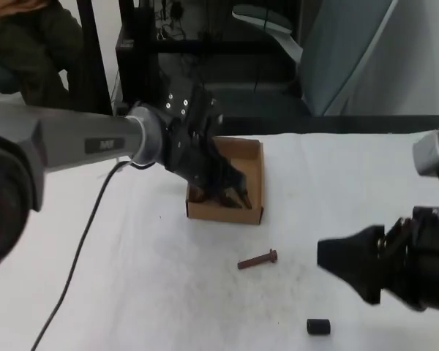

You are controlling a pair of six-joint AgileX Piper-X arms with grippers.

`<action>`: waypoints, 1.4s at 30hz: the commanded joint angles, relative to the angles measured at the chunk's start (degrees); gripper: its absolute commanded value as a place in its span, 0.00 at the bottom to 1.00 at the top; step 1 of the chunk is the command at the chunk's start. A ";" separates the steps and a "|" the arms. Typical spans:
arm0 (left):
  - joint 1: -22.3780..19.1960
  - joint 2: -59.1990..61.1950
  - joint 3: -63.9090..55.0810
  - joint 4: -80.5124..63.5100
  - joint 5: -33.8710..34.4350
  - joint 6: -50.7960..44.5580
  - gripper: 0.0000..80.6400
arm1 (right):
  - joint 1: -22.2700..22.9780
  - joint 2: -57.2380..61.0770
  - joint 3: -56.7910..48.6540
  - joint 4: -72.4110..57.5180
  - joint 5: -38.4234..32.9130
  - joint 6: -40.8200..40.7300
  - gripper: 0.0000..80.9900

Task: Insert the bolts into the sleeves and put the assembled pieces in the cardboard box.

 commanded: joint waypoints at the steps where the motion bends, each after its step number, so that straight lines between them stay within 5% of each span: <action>1: -0.16 -0.31 -1.99 -0.24 2.18 -0.07 0.46 | -0.21 -0.70 -0.33 1.10 -5.32 -0.14 0.80; 3: -0.16 -0.51 -2.54 -0.74 1.89 -0.29 0.87 | -0.21 -0.70 -0.33 1.24 -5.30 -2.00 0.80; 12: -0.43 -3.98 -8.45 8.05 -0.20 4.22 0.87 | -0.21 0.80 -0.50 5.47 -5.30 -16.03 0.80; 19: -0.31 -13.33 -8.49 26.67 -0.53 19.91 0.87 | -0.21 8.35 -4.00 14.96 -5.30 -39.34 0.70; 26: 2.09 -17.70 -8.18 42.91 -0.15 22.32 0.87 | -0.33 18.16 -9.51 24.24 -5.30 -56.47 0.70; 34: 2.15 -22.12 -8.12 44.57 5.26 23.04 0.87 | -0.17 30.72 -13.26 29.54 4.51 -60.48 0.70; 42: 2.15 -24.94 -8.12 48.12 8.57 23.61 0.87 | 0.50 38.41 -13.22 29.35 6.09 -63.38 0.73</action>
